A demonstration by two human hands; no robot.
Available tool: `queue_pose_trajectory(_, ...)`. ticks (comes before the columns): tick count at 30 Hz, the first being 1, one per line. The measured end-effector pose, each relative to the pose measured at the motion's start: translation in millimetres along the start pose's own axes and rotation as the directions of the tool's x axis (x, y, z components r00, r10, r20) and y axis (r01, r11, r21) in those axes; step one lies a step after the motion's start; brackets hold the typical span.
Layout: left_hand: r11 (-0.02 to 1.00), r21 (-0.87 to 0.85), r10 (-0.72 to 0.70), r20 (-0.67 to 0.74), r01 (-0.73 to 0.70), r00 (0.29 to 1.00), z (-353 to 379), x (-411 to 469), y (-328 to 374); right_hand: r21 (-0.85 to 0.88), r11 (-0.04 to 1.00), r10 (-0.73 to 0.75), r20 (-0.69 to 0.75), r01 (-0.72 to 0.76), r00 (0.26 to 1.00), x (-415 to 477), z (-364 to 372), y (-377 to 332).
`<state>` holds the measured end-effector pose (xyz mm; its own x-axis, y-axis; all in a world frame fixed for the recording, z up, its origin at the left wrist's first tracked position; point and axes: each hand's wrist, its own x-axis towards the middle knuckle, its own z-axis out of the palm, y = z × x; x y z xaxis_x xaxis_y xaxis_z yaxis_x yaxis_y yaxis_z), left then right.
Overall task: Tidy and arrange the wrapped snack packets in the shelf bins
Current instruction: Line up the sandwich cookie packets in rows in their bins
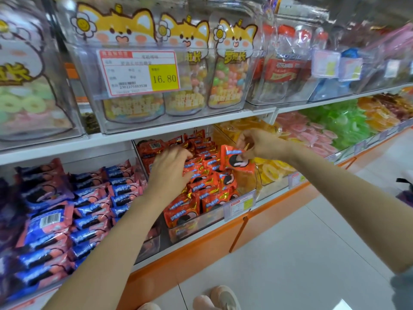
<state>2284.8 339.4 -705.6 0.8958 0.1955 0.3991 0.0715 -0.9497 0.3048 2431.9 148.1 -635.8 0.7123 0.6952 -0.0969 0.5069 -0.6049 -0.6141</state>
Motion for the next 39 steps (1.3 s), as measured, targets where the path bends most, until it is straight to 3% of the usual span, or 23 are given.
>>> queue_pose_trajectory(2,0.992,0.113,-0.056,0.038,0.051,0.998,1,-1,-6,-0.215,0.975,-0.038,0.057,0.05,0.998,4,-3,3)
queue_pose_trajectory(5,0.98,0.179,-0.115,0.131,0.091,0.985,3,-2,-11,-0.52,0.843,-0.065,0.159,0.14,0.985,11,11,5)
queue_pose_trajectory(12,0.969,0.173,-0.208,0.176,0.178,0.962,4,-4,-11,-0.754,0.582,-0.119,0.291,0.304,0.949,19,49,9)
queue_pose_trajectory(14,0.965,0.188,-0.217,0.193,0.181,0.957,4,-4,-11,-0.77,0.548,-0.127,0.312,0.328,0.942,19,60,14)
queue_pose_trajectory(20,0.976,0.125,-0.202,0.189,0.18,0.961,3,-2,-11,-0.779,0.573,-0.064,0.266,0.253,0.962,16,69,26)
queue_pose_trajectory(29,0.945,-0.28,-0.126,0.161,0.168,0.979,0,2,-6,-0.773,0.528,-0.189,0.295,0.35,0.937,16,71,29)
queue_pose_trajectory(34,0.917,-0.366,-0.111,0.147,0.158,0.983,1,3,0,-0.721,0.59,-0.241,0.272,0.363,0.932,15,71,40)
queue_pose_trajectory(39,0.886,-0.422,-0.13,0.169,0.191,0.977,2,4,1,-0.635,0.737,-0.144,0.188,0.232,0.972,13,76,41)
